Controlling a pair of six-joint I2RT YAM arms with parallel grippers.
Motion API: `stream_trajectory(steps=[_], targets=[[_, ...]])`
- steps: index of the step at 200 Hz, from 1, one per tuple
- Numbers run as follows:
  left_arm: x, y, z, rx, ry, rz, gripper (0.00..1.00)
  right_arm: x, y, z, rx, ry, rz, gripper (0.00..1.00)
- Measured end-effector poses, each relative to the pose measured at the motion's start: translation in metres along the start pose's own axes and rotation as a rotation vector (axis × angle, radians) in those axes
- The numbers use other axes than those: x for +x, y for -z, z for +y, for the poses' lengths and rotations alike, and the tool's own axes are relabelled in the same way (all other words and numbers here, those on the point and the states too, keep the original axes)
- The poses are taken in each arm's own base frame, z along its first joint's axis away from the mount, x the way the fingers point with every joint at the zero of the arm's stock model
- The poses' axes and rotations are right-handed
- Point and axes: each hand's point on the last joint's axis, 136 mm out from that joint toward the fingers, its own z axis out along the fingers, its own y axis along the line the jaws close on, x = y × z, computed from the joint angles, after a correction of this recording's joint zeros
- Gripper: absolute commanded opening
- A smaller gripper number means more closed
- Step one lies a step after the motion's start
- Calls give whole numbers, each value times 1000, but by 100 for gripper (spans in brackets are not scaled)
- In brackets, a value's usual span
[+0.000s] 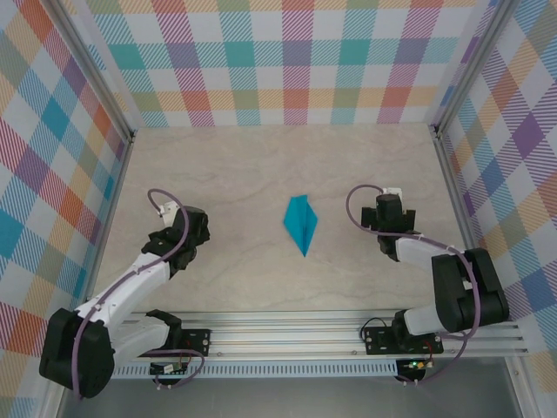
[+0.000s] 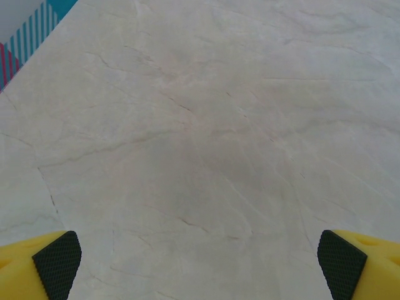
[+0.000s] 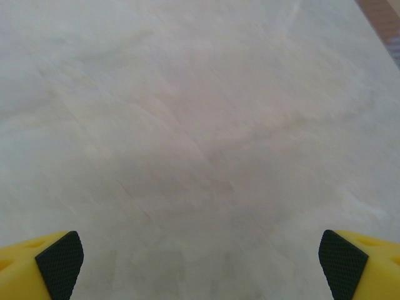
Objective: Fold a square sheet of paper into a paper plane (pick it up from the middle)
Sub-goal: Reset both arms
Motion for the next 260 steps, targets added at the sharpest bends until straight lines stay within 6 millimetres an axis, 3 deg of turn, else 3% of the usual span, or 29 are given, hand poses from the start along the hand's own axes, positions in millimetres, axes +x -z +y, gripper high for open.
stream_trajectory(steps=[28, 50, 74, 147, 193, 260], targets=[[-5, -16, 2, -3, 7, 21, 100, -18, -10, 4, -101, -32, -114, 100], [-17, -18, -2, 22, 6, -37, 100, -11, -8, -3, -136, -63, -175, 100], [-26, -18, -2, 47, 11, -123, 100, 2, -14, 4, -205, -66, -139, 100], [-7, -50, -15, 83, -108, -215, 100, -14, -12, 10, -266, -76, -186, 100], [-17, -63, -36, 147, -132, -259, 100, -14, -12, 11, -272, -75, -186, 100], [-39, -69, -36, 193, -95, -313, 100, -14, -12, 11, -273, -75, -186, 100]])
